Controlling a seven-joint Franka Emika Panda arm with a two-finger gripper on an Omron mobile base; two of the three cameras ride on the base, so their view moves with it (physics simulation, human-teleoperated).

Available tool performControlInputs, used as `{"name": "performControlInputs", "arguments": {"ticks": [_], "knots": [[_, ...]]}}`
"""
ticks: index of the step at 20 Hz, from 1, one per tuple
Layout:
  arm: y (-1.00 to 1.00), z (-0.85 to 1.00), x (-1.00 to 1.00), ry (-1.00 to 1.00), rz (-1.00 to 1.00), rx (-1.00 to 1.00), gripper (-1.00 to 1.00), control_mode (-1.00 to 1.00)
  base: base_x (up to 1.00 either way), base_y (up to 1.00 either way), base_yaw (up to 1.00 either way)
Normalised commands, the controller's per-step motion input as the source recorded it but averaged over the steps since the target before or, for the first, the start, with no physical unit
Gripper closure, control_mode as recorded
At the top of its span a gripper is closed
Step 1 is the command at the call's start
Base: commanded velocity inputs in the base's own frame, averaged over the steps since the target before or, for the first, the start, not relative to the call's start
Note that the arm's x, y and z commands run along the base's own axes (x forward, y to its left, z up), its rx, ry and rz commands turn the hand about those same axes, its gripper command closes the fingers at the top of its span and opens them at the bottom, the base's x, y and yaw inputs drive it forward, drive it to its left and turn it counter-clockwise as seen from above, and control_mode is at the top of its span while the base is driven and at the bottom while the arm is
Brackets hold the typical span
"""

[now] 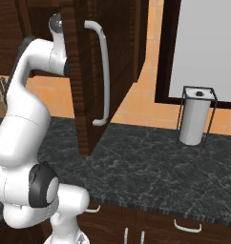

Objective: Gather all objects into one cabinet and sort the glasses and bowls to opposite sides.

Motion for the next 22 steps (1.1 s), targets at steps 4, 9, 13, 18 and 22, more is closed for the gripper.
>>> {"name": "performControlInputs", "arguments": {"ticks": [4,9,13,18,22], "knots": [[-0.03,0.00,0.30,0.05,0.02,0.05,-1.00,-1.00,0.00,0.00,0.00],[0.00,0.00,0.23,0.07,0.00,0.00,-1.00,-1.00,0.00,0.00,0.00],[-0.03,0.00,0.20,0.00,0.00,-0.01,-1.00,-1.00,0.00,0.00,0.00],[-0.21,0.00,0.00,0.00,0.00,-0.13,-1.00,-1.00,0.00,0.00,0.00],[-0.14,0.00,0.00,0.00,0.02,-0.07,-1.00,-1.00,0.00,0.00,0.00]]}}
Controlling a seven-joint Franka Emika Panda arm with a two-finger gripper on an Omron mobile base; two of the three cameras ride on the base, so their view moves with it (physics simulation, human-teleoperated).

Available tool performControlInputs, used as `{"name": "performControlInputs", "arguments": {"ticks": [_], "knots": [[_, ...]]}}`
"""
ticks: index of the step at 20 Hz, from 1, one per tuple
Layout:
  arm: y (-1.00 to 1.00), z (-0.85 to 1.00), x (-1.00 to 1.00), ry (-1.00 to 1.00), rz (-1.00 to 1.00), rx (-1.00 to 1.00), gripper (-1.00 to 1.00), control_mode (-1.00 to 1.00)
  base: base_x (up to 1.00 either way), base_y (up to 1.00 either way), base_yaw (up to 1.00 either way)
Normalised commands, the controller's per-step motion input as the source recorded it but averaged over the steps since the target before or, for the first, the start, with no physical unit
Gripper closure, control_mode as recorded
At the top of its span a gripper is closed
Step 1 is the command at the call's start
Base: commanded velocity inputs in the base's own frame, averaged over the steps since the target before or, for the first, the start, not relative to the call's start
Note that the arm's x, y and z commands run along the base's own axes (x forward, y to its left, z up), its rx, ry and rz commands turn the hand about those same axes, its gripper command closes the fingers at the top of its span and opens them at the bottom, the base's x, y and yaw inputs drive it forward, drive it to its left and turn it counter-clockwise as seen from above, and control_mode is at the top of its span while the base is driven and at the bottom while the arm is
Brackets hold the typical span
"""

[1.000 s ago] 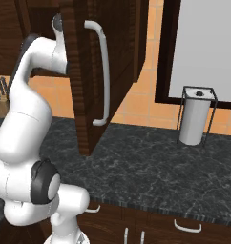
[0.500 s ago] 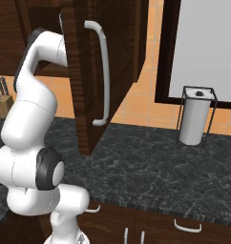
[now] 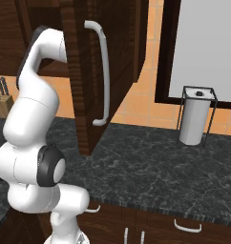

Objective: Gather all objects into one cabinet and sort the glasses and bowls to opposite sides.

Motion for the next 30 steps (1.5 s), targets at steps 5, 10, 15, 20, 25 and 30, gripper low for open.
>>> {"name": "performControlInputs", "arguments": {"ticks": [5,10,15,20,25,30], "knots": [[-0.04,-0.21,0.01,0.00,0.01,-0.03,-1.00,-1.00,0.00,0.00,0.00],[-0.12,-0.37,0.23,0.00,0.00,-0.02,-1.00,-1.00,0.00,0.00,0.00],[-0.02,0.04,0.85,0.00,0.00,0.02,-1.00,-1.00,0.00,0.00,0.00],[0.00,0.04,0.45,0.00,0.02,0.06,-1.00,-1.00,0.00,0.00,0.00],[0.00,0.00,0.24,0.00,0.04,0.04,-1.00,-1.00,0.00,0.00,0.00],[0.09,-0.03,0.30,0.00,0.05,0.00,-1.00,-1.00,0.00,0.00,0.00]]}}
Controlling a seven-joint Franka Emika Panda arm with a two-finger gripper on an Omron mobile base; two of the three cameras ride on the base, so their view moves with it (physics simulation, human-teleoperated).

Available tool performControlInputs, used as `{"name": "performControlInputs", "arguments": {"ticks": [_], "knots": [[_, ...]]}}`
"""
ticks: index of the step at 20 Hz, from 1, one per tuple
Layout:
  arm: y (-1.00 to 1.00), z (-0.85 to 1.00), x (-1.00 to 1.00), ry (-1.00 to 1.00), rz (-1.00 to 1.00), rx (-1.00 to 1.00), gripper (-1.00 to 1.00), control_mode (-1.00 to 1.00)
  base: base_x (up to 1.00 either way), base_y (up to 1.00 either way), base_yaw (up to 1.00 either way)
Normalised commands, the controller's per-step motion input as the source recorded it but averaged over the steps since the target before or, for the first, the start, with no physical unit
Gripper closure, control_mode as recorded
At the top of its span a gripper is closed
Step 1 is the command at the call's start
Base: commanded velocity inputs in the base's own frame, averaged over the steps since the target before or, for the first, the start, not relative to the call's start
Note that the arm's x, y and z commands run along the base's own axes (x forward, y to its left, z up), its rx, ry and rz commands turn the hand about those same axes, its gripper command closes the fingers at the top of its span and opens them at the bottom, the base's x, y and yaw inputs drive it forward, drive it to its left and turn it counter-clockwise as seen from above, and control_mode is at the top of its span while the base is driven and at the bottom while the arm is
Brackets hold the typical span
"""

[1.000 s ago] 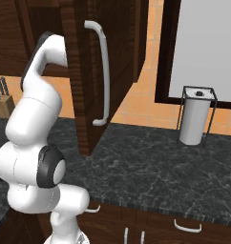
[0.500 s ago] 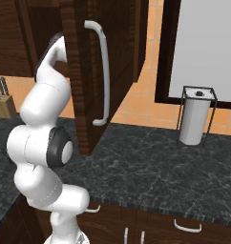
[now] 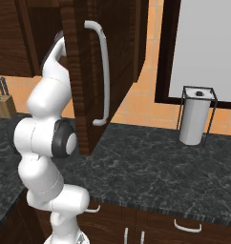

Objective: Gather all objects into one cabinet and sort the glasses and bowls to opposite sides.

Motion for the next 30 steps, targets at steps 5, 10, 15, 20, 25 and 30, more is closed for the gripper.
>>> {"name": "performControlInputs", "arguments": {"ticks": [5,10,15,20,25,30], "knots": [[0.09,-0.16,0.61,0.00,0.07,0.00,-1.00,-1.00,0.00,0.00,0.00],[0.00,-0.02,0.59,0.00,0.08,0.00,-1.00,-1.00,0.00,0.00,0.00],[0.38,-0.02,0.11,0.00,0.11,0.00,1.00,-1.00,0.00,0.00,0.00],[0.41,-0.05,0.00,0.00,0.08,0.00,1.00,-1.00,0.00,0.00,0.00],[0.26,-0.12,-0.27,0.00,0.01,-0.12,1.00,-1.00,0.00,0.00,0.00],[0.20,0.02,-0.91,0.00,0.00,-0.09,1.00,-1.00,0.00,0.00,0.00]]}}
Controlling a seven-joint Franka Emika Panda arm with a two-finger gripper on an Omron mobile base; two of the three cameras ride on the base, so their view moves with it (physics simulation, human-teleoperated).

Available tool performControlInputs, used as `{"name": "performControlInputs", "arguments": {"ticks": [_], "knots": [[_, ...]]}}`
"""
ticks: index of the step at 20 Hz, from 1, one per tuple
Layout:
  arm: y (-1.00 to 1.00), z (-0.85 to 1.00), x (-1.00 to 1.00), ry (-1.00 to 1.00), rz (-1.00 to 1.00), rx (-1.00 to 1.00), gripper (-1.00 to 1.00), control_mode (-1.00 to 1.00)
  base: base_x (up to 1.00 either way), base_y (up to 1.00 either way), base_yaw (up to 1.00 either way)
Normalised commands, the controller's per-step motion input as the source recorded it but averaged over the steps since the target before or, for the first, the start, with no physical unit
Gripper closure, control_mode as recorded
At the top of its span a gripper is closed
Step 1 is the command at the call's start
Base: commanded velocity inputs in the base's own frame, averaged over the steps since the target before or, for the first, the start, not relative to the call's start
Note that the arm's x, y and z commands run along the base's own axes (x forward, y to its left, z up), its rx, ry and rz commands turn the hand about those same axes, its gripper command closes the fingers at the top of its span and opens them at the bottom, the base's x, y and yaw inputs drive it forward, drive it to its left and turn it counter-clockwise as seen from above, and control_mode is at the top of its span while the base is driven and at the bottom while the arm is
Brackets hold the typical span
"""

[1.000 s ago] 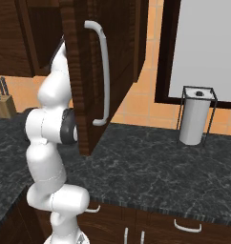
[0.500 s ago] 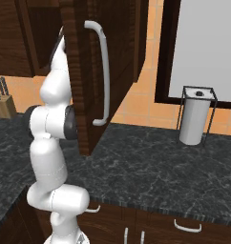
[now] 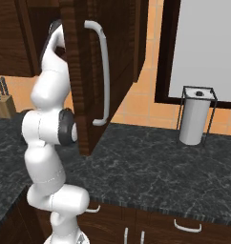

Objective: Gather all objects into one cabinet and sort the glasses and bowls to opposite sides.

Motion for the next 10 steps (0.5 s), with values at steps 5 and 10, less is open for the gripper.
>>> {"name": "performControlInputs", "arguments": {"ticks": [5,10], "knots": [[0.09,0.13,-1.00,0.00,0.00,0.00,1.00,-1.00,0.00,0.00,0.00],[0.16,0.31,-1.00,-0.02,-0.06,0.00,1.00,-1.00,0.00,0.00,0.00]]}}
